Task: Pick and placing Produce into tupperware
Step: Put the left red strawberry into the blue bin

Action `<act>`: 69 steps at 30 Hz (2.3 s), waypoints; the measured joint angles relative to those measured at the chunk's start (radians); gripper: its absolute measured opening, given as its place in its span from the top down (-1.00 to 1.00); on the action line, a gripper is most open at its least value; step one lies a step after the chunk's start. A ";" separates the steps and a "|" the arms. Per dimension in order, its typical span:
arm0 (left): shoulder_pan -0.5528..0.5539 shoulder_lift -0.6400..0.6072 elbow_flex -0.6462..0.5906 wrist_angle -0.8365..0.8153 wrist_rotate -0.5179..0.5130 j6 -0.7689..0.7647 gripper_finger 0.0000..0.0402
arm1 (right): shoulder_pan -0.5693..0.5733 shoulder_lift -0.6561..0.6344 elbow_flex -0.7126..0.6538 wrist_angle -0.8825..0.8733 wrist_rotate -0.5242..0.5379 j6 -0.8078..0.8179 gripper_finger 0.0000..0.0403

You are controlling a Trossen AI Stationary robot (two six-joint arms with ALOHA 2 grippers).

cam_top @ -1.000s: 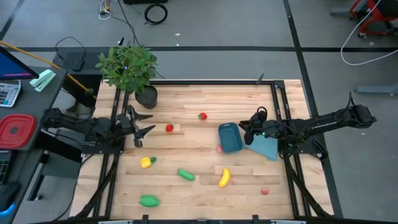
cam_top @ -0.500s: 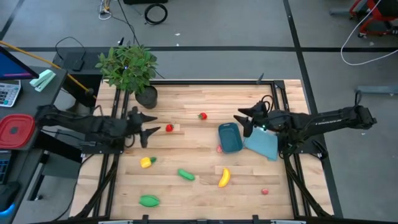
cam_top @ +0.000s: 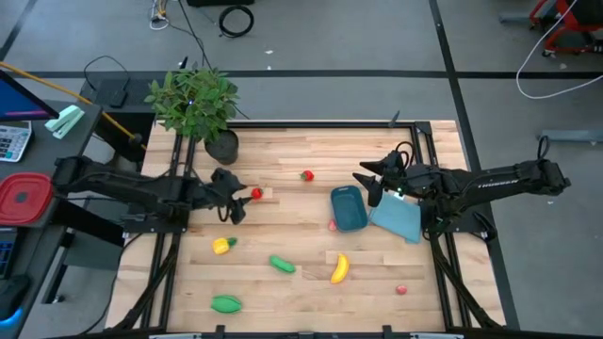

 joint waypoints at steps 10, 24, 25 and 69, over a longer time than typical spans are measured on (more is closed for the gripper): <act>0.018 0.167 0.000 0.019 0.019 -0.038 -0.16 | 0.000 -0.001 0.000 0.001 0.049 -0.034 -0.18; 0.038 0.320 -0.001 0.135 0.044 0.044 -0.23 | -0.060 -0.002 0.000 0.002 0.052 -0.023 -0.18; 0.044 0.320 -0.001 0.128 0.044 0.044 -0.24 | -0.060 -0.002 0.000 0.002 0.052 -0.024 -0.18; 0.215 0.487 -0.001 0.299 0.114 0.167 -0.25 | -0.061 -0.002 0.000 0.001 0.052 -0.044 -0.18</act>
